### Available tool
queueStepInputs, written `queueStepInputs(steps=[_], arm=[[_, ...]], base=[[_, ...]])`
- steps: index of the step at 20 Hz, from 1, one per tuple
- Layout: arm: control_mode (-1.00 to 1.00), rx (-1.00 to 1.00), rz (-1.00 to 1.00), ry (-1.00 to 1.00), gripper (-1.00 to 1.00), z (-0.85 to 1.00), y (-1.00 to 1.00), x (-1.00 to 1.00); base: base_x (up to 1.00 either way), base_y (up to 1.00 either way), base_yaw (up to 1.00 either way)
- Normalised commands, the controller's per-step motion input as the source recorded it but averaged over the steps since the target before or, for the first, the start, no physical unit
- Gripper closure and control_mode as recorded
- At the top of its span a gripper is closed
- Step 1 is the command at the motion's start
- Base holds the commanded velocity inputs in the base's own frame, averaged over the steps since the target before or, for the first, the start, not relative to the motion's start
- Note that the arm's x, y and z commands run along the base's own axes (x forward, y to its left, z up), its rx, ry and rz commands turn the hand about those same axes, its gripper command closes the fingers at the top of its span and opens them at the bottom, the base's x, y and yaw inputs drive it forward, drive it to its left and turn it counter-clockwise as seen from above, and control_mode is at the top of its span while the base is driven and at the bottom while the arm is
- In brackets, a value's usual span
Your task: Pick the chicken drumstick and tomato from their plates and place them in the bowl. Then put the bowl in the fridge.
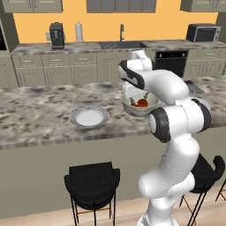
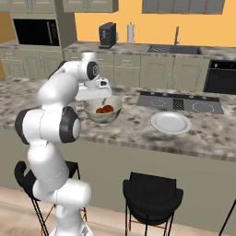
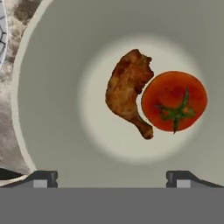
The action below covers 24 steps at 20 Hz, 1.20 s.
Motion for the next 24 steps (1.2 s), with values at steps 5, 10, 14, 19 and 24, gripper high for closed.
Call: queueStepInputs(steps=[5, 10, 14, 19, 24], arm=[[-1.00, 0.13, 0.46, 0.00, -1.00, 0.00, 0.00, -0.29], [-1.00, 0.06, 0.40, 0.00, -1.00, -0.02, 0.03, 0.04], [-1.00, 0.00, 0.29, 0.00, -1.00, -0.06, 0.15, 0.06], [-1.00, -0.02, 0.11, 0.00, -1.00, -0.19, 0.15, 0.00], [-1.00, -0.04, 0.04, 0.00, -1.00, -0.23, 0.08, 0.13]], base=[[0.00, 0.00, 0.00], [0.00, 0.00, 0.00], [0.00, 0.00, 0.00], [0.00, 0.00, 0.00], [0.00, 0.00, 0.00]])
